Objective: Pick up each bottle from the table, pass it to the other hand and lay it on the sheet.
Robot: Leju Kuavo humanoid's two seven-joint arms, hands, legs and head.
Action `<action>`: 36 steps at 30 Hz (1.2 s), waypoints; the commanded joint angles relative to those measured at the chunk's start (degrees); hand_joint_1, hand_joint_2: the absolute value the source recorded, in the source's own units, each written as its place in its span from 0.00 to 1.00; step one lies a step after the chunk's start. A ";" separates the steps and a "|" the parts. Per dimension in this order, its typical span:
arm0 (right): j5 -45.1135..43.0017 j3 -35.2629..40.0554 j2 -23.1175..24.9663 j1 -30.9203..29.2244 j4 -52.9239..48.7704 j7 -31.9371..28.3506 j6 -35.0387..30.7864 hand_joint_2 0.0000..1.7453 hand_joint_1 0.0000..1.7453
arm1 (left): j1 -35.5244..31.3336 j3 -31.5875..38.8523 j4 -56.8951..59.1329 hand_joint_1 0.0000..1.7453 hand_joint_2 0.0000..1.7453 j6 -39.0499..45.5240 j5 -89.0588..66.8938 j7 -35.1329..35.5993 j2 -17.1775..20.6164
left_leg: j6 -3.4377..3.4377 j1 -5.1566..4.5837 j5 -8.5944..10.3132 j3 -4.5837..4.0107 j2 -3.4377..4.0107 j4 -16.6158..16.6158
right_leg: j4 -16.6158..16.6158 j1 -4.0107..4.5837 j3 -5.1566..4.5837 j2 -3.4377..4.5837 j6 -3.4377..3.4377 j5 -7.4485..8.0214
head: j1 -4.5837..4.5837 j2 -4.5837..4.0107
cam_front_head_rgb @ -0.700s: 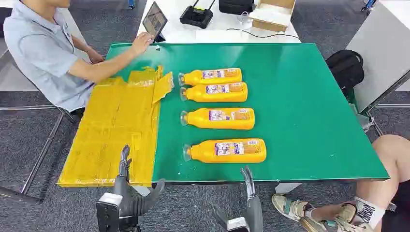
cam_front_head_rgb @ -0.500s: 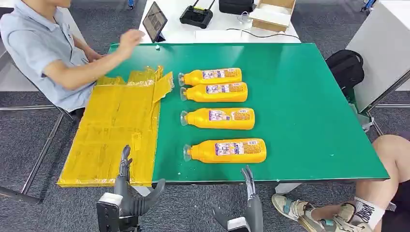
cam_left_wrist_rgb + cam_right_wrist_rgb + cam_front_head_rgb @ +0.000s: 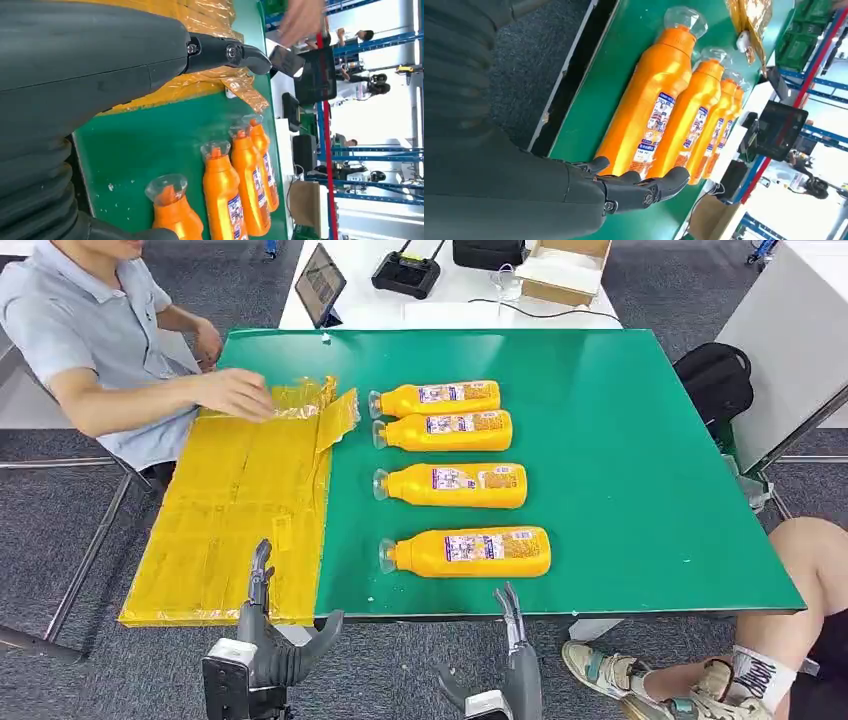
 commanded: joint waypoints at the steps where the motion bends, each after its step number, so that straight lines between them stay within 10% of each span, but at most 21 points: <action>1: -0.24 -0.39 -0.03 -1.21 2.67 0.21 -0.03 1.00 0.00 | -1.54 0.09 3.13 0.00 1.00 0.04 0.01 0.27 0.33 | 0.04 0.05 -0.07 0.26 0.03 -0.07 | -0.11 0.09 0.28 -0.05 -0.18 -0.05 | 0.00 0.00; 19: 23.12 -2.77 -6.24 -3.70 -7.30 2.58 -4.70 1.00 0.00 | -7.13 -2.61 7.04 0.00 1.00 -2.61 5.40 -2.23 0.20 | 0.07 0.01 -0.01 0.16 -0.07 -0.01 | -0.05 0.05 0.21 -0.15 -0.17 -0.02 | 0.02 0.00; 36: 37.46 -4.45 -17.35 -18.06 4.83 16.63 12.42 1.00 0.00 | -6.83 -4.79 8.71 0.00 1.00 -7.71 8.79 -4.48 2.14 | 0.09 -0.04 -0.01 0.25 0.10 -0.06 | -0.12 0.00 0.29 0.04 -0.08 0.07 | 0.00 0.00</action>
